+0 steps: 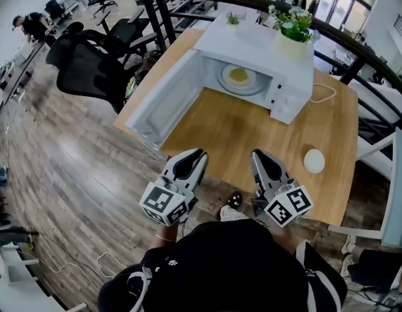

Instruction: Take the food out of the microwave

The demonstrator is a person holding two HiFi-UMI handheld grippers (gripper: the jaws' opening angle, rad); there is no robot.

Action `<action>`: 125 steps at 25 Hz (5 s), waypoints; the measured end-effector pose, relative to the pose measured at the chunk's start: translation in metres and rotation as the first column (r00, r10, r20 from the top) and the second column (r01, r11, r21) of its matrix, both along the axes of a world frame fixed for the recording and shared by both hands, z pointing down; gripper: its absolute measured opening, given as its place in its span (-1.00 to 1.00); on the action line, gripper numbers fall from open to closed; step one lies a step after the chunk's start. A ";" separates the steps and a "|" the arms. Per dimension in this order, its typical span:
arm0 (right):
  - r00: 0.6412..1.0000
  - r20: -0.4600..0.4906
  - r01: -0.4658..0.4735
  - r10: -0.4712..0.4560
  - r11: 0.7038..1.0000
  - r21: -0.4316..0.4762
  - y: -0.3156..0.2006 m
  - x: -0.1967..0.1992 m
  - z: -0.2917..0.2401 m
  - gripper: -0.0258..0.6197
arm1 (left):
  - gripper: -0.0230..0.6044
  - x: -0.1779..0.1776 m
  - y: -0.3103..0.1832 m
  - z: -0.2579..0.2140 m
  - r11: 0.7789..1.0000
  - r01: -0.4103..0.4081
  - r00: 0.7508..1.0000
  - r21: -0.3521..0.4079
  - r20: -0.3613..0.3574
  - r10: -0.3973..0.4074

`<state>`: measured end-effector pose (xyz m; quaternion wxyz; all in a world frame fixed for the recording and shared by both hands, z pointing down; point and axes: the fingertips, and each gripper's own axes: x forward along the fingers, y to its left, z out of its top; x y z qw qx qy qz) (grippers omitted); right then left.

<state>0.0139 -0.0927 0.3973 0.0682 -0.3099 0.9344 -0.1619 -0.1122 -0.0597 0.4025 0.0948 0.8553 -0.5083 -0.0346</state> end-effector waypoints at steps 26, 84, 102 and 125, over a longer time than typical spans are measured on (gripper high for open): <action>0.986 0.060 -0.152 0.159 0.984 -0.095 -0.105 0.069 0.014 -0.80 | -0.81 0.044 -0.139 0.009 0.989 -0.112 0.990 -0.099 0.078 0.120; 0.815 -0.390 -0.556 0.428 0.768 -0.318 -0.352 -0.055 0.160 -0.17 | -0.35 -0.028 -0.388 0.178 0.872 -0.074 0.983 -0.484 0.111 0.145; 0.834 -0.392 -0.535 0.389 0.746 -0.396 -0.367 -0.052 0.188 -0.18 | -0.35 -0.018 -0.395 0.184 0.856 -0.098 0.982 -0.507 0.089 0.165; 0.864 -0.309 -0.502 0.398 0.728 -0.467 -0.313 -0.047 0.183 -0.18 | -0.35 -0.020 -0.340 0.181 0.833 -0.121 0.991 -0.539 -0.013 0.135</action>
